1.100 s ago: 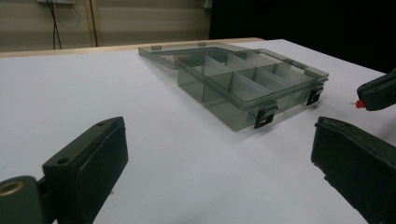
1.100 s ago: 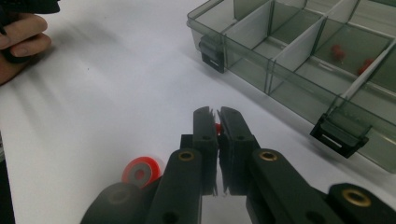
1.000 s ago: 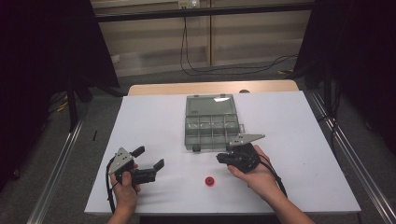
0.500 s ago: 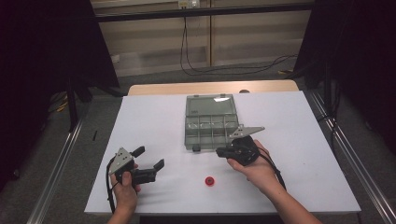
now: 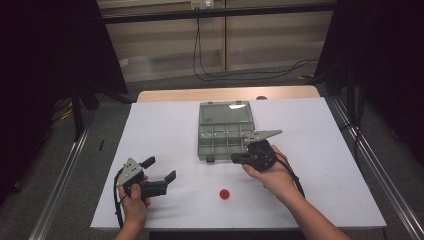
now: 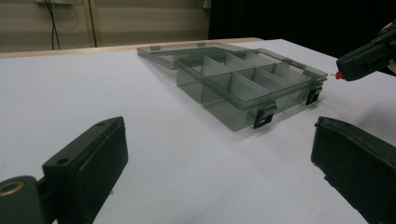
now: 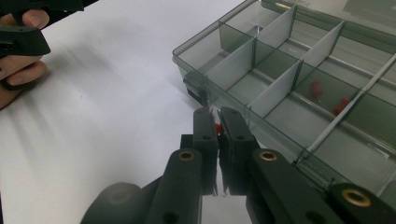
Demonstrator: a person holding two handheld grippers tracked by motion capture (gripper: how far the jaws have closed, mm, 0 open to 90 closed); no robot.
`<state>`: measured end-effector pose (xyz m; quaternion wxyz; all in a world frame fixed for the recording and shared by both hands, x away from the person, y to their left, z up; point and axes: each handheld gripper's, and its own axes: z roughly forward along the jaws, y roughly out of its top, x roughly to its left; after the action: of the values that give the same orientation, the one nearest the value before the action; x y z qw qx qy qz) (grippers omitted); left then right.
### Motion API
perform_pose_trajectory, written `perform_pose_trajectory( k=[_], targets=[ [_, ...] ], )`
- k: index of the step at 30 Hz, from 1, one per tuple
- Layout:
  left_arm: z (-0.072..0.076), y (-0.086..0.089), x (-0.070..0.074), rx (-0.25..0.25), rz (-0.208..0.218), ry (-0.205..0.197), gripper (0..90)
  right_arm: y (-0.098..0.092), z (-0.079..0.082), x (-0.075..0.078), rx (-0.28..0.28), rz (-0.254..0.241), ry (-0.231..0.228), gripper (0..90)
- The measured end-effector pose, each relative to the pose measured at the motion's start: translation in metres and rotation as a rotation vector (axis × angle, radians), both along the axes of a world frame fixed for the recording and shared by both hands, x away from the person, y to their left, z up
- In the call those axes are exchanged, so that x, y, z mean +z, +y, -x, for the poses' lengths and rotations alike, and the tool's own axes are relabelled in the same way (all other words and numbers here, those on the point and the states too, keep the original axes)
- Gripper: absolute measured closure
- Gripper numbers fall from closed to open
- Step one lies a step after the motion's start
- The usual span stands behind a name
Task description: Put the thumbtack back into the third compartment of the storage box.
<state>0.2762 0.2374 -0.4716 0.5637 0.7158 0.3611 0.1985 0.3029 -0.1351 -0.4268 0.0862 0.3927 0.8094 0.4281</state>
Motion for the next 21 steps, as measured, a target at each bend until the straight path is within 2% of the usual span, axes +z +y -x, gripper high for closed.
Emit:
perform_pose_trajectory(
  k=[10, 21],
  targets=[
    [0.000, 0.000, 0.000, 0.000, -0.001, -0.001, 4.0, 0.002, -0.007, 0.003, 0.004, 0.005, -0.007, 86.3],
    [0.000, 0.000, 0.000, -0.006, -0.006, 0.002, 4.0, -0.001, -0.019, 0.007, -0.017, 0.005, -0.007, 86.3]
  ],
)
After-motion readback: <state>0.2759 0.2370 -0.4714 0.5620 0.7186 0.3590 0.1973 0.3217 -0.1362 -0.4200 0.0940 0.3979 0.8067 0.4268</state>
